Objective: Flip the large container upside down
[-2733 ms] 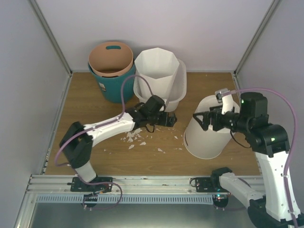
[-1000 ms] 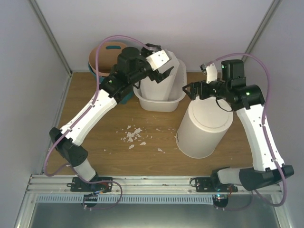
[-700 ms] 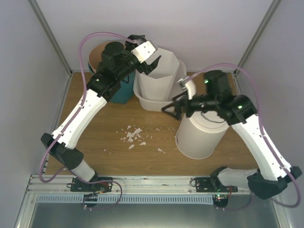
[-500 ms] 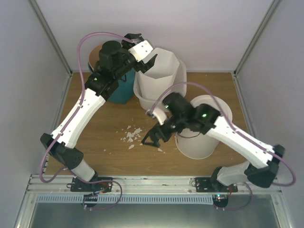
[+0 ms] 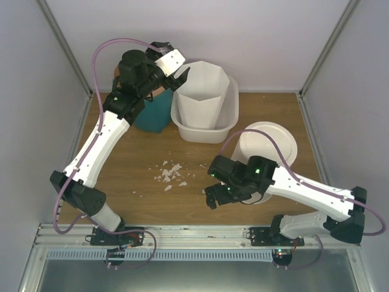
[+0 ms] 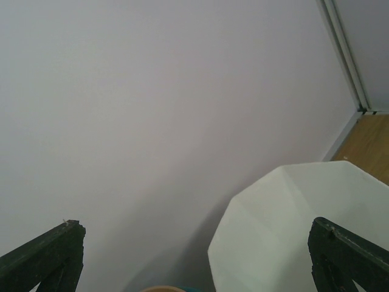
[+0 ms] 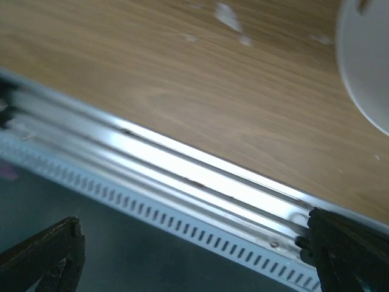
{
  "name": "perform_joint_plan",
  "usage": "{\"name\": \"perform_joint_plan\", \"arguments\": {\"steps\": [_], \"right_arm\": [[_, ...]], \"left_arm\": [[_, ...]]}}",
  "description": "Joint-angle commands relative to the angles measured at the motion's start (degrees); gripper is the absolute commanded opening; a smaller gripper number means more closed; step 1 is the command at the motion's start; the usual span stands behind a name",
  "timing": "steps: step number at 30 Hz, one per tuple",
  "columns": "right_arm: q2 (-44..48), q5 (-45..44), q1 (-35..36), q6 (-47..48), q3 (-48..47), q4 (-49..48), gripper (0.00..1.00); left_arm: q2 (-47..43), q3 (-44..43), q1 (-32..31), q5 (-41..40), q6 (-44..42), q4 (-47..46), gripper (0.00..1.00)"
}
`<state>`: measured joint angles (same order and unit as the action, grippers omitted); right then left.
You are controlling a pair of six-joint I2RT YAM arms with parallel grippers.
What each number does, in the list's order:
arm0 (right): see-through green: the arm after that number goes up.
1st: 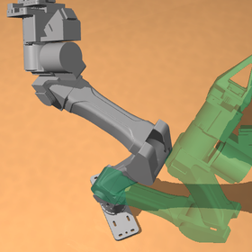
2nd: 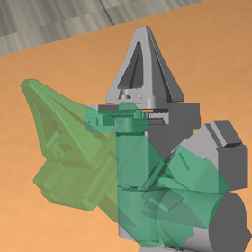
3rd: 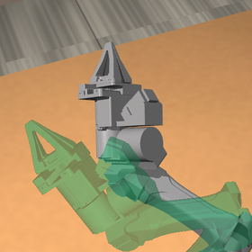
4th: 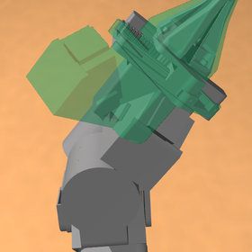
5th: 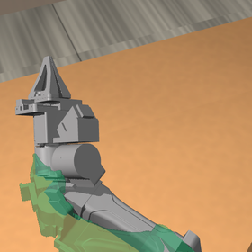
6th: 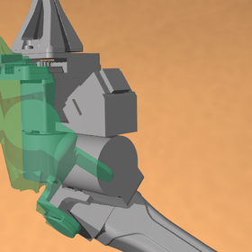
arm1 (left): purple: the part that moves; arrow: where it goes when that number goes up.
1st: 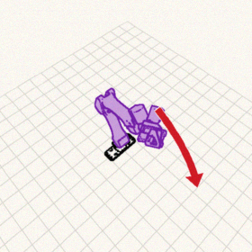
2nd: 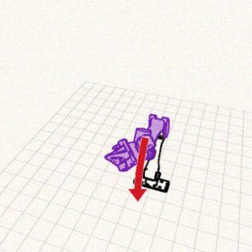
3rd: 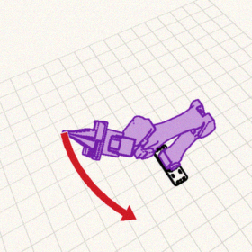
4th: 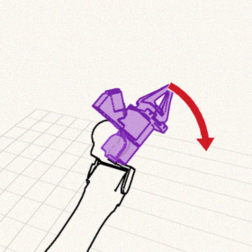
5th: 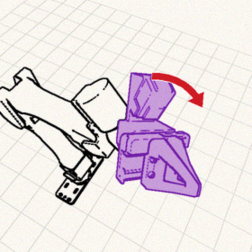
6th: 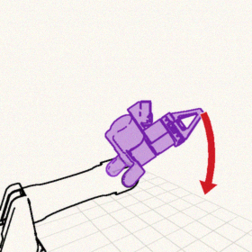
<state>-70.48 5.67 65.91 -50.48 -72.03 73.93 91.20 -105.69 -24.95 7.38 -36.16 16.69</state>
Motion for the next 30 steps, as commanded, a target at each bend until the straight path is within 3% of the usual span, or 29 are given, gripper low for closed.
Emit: {"name": "perform_joint_plan", "arguments": {"steps": [1,5,8,19,26,30], "right_arm": [[-0.1,-9.3,-1.9,-14.7,5.1,2.1,1.0],[5.2,-19.4,-4.6,-23.0,6.6,2.2,1.0],[9.5,-22.6,-9.9,-22.7,8.4,2.2,1.0],[5.2,-28.2,-31.1,-1.8,3.4,0.6,1.0],[-0.6,-18.0,-49.1,22.9,5.2,-17.1,1.0],[-4.5,-14.3,-49.3,24.4,-1.3,-15.7,1.0]], "left_arm": [[-1.7,1.4,0.2,2.6,1.3,-2.7,0.99],[-1.6,2.8,0.3,4.8,0.7,-2.9,0.99],[-0.1,1.3,0.1,9.4,-3.9,2.0,0.99],[6.2,-7.9,-1.6,11.6,-20.3,21.0,0.99],[9.9,-13.3,-3.5,9.3,-25.3,31.5,0.99],[10.8,-13.4,-3.6,10.4,-25.0,32.4,0.99]]}}
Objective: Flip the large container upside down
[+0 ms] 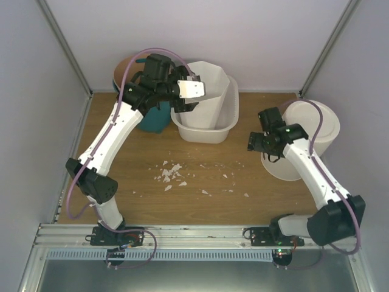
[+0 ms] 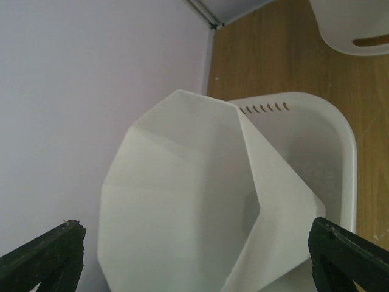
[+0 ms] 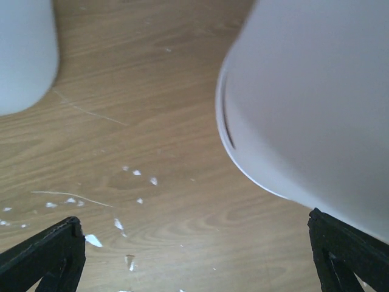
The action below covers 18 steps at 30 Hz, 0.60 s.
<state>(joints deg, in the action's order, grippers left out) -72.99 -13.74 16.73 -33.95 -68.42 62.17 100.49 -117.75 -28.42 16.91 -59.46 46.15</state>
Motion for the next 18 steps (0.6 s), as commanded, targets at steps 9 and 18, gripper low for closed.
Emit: {"name": "perform_joint_plan", "arguments": {"steps": [9,18], "right_arm": [[5.9,-2.9,0.9,-5.7,-6.7,13.6,1.0],[9.5,-3.5,-5.0,-7.9,0.6,14.0,1.0]], "left_arm": [[5.0,-1.9,-1.6,3.8,-2.8,9.5,0.99],[7.9,-2.2,-2.2,0.6,-3.5,7.3,0.99]]}}
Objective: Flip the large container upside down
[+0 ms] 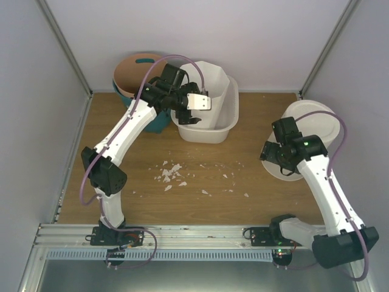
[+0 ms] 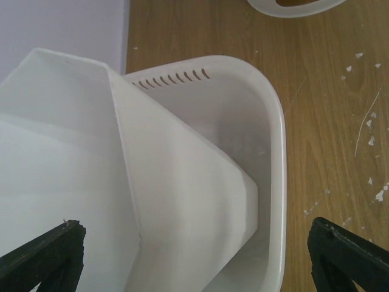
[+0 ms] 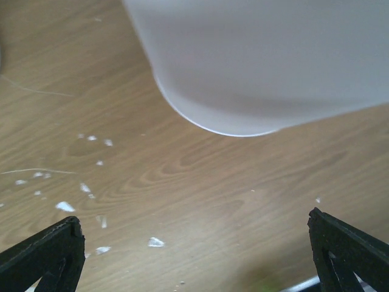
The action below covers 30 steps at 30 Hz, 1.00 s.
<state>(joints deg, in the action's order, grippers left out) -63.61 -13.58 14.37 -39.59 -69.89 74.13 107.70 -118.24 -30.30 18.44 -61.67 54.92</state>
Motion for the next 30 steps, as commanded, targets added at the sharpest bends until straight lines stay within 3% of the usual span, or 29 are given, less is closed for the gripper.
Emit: {"name": "perform_joint_plan", "arguments": {"steps": [1,7,13,20,26,30], "right_arm": [[0.0,-5.9,-3.8,-2.1,2.3,2.0,1.0],[-1.7,-13.4,-9.7,7.2,2.1,-4.2,1.0],[-5.9,-6.8,-13.0,21.9,1.0,-18.2,1.0],[-15.1,0.8,-12.9,33.0,-1.2,-29.3,1.0],[-25.0,4.0,-15.3,39.1,-6.8,-35.9,1.0],[-33.4,0.8,-18.7,39.3,-17.9,-33.6,1.0]], "left_arm": [[1.0,-1.9,-0.3,-1.2,-1.6,-1.6,0.99],[3.4,-2.8,-0.3,-1.7,-1.9,-0.2,0.99],[6.3,-4.5,-0.4,-2.2,-1.0,1.0,0.98],[9.0,-6.8,-0.3,-3.9,-1.6,4.1,0.87],[9.3,-6.8,-0.4,-5.3,-1.7,3.6,0.8],[10.0,-7.3,-0.4,-6.5,-2.0,3.6,0.73]]}}
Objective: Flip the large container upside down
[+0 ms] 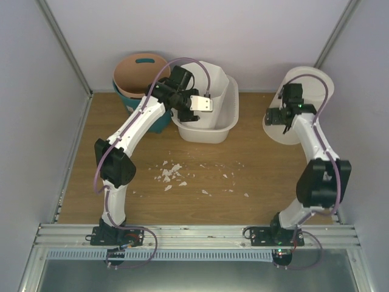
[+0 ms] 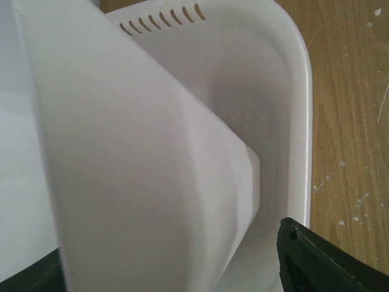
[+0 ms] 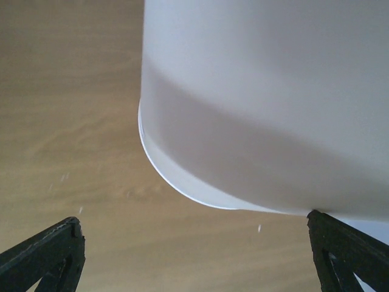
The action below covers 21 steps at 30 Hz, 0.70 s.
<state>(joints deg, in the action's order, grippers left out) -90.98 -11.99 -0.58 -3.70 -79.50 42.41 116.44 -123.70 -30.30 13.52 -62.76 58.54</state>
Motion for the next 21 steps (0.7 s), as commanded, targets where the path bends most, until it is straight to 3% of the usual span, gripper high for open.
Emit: {"name": "perform_joint_plan", "arguments": {"steps": [1,9,14,18,21], "right_arm": [[-7.6,-0.9,-4.9,3.4,-10.1,-2.0,1.0],[-15.7,-1.4,-8.3,8.9,-20.0,-4.3,1.0],[-14.8,0.9,-8.4,9.6,-21.4,-6.2,1.0],[-9.4,6.9,-7.9,8.3,-20.0,-7.3,1.0],[-4.8,9.1,-7.3,7.9,-19.0,-6.9,1.0]], "left_arm": [[1.3,-1.8,-0.4,-1.6,-1.1,0.3,0.72],[2.4,-2.4,-0.4,-2.7,-3.2,1.9,0.6],[3.9,-4.7,-0.6,-4.5,-4.5,4.5,0.35],[3.4,-5.1,-0.8,-5.0,-5.5,5.4,0.26],[2.5,-5.0,-1.2,-6.1,-5.8,5.2,0.09]]}}
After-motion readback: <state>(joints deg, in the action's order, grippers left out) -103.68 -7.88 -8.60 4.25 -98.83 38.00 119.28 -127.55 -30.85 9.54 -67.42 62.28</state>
